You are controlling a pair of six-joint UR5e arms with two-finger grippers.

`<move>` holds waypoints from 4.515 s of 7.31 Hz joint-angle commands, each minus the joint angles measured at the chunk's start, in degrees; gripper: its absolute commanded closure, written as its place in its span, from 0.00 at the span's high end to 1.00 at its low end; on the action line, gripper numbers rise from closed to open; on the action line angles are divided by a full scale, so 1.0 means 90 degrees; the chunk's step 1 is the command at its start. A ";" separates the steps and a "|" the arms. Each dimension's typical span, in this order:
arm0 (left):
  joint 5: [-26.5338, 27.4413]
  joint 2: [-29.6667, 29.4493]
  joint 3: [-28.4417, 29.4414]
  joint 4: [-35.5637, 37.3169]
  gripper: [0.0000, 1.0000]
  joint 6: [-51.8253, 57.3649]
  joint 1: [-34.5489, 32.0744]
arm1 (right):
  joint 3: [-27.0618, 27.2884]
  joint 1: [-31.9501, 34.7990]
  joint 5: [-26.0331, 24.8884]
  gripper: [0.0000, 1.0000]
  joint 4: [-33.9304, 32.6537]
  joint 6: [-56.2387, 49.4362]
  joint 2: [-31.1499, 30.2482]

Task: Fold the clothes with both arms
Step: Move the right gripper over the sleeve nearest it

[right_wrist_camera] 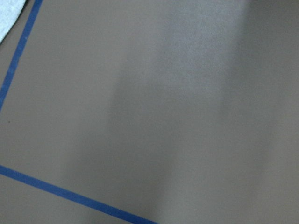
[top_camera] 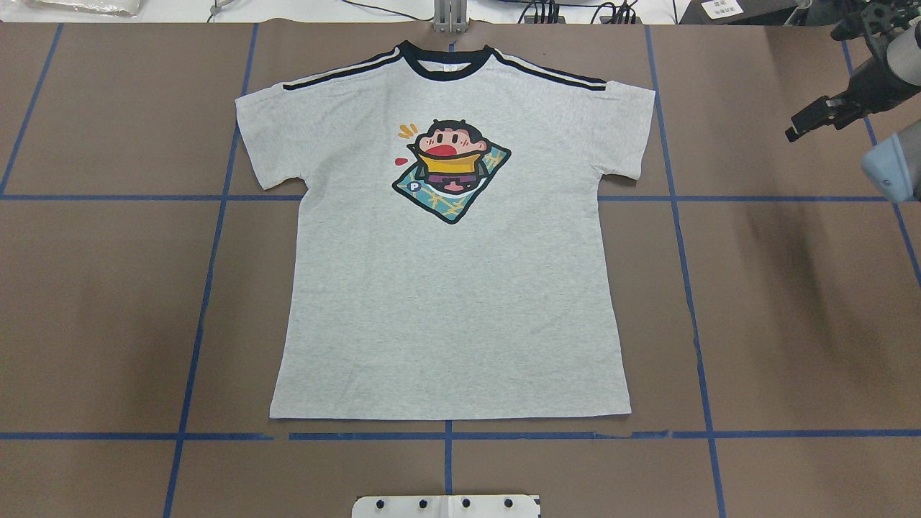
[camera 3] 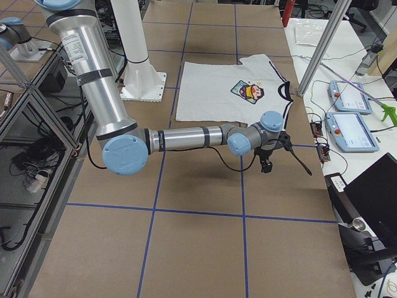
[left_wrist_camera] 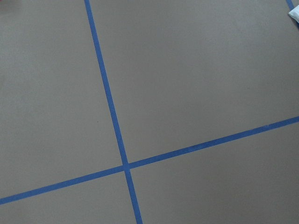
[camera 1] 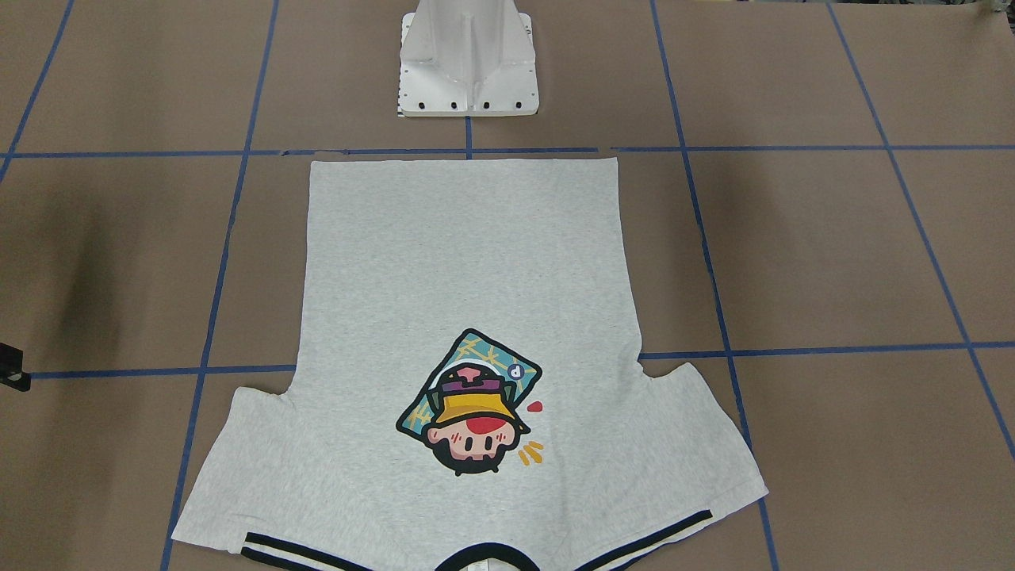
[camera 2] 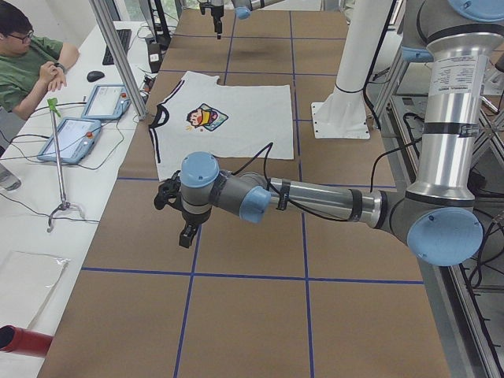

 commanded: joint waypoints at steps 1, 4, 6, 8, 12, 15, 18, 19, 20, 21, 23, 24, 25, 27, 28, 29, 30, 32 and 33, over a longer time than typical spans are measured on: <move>-0.0024 0.0030 -0.0035 -0.0189 1.00 0.0024 -0.0034 | -0.0196 -0.0922 -0.1079 1.00 0.0973 0.1645 0.0376; -0.0043 -0.0057 -0.0085 -0.0180 1.00 -0.0025 -0.0044 | -0.1475 -0.1201 -0.1282 1.00 0.1282 0.2062 0.1652; -0.0043 -0.0067 -0.0085 -0.0180 1.00 -0.0025 -0.0044 | -0.2460 -0.1318 -0.1807 0.99 0.1302 0.2198 0.2503; -0.0043 -0.0087 -0.0085 -0.0180 1.00 -0.0025 -0.0054 | -0.3367 -0.1319 -0.1918 0.99 0.2389 0.2208 0.2730; -0.0053 -0.0164 -0.0094 -0.0170 1.00 -0.0035 -0.0102 | -0.4169 -0.1318 -0.1976 0.89 0.2562 0.2208 0.3060; -0.0053 -0.0175 -0.0085 -0.0160 1.00 -0.0035 -0.0112 | -0.4289 -0.1328 -0.2054 0.63 0.2562 0.2208 0.3170; -0.0131 -0.0175 -0.0085 -0.0131 1.00 -0.0045 -0.0112 | -0.4338 -0.1348 -0.2054 0.57 0.2562 0.2208 0.3160; -0.0199 -0.0175 -0.0094 -0.0102 1.00 -0.0054 -0.0170 | -0.4348 -0.1348 -0.2054 0.57 0.2562 0.2208 0.3160; -0.0209 -0.0204 -0.0094 -0.0092 1.00 -0.0054 -0.0200 | -0.4348 -0.1367 -0.2054 0.57 0.2562 0.2208 0.3170; -0.0345 -0.0204 -0.0085 -0.0092 1.00 -0.0054 -0.0220 | -0.4348 -0.1377 -0.2054 0.55 0.2562 0.2208 0.3170; -0.0366 -0.0214 -0.0085 -0.0082 1.00 -0.0054 -0.0346 | -0.4348 -0.1387 -0.2054 0.51 0.2562 0.2208 0.3170; -0.0375 -0.0214 -0.0085 -0.0092 1.00 -0.0054 -0.0347 | -0.4348 -0.1387 -0.2054 0.51 0.2562 0.2208 0.3161; -0.0375 -0.0214 -0.0085 -0.0082 1.00 -0.0054 -0.0347 | -0.4348 -0.1387 -0.2054 0.51 0.2562 0.2208 0.3160; -0.0375 -0.0223 -0.0085 -0.0082 1.00 -0.0054 -0.0356 | -0.4348 -0.1387 -0.2054 0.41 0.2562 0.2217 0.3160; -0.0375 -0.0223 -0.0085 -0.0082 1.00 -0.0054 -0.0356 | -0.4348 -0.1387 -0.2054 0.30 0.2562 0.2217 0.3160; -0.0375 -0.0223 -0.0085 -0.0082 1.00 -0.0054 -0.0356 | -0.4348 -0.1387 -0.2054 0.20 0.2552 0.2217 0.3160; -0.0375 -0.0223 -0.0085 -0.0082 1.00 -0.0054 -0.0356 | -0.4339 -0.1377 -0.2045 0.14 0.2552 0.2227 0.3160; -0.0375 -0.0223 -0.0085 -0.0082 1.00 -0.0054 -0.0356 | -0.4067 -0.1290 -0.1909 0.12 0.2494 0.2256 0.3200; -0.0366 -0.0223 -0.0085 -0.0082 1.00 -0.0054 -0.0356 | -0.3881 -0.1221 -0.1685 0.13 0.2397 0.2257 0.3180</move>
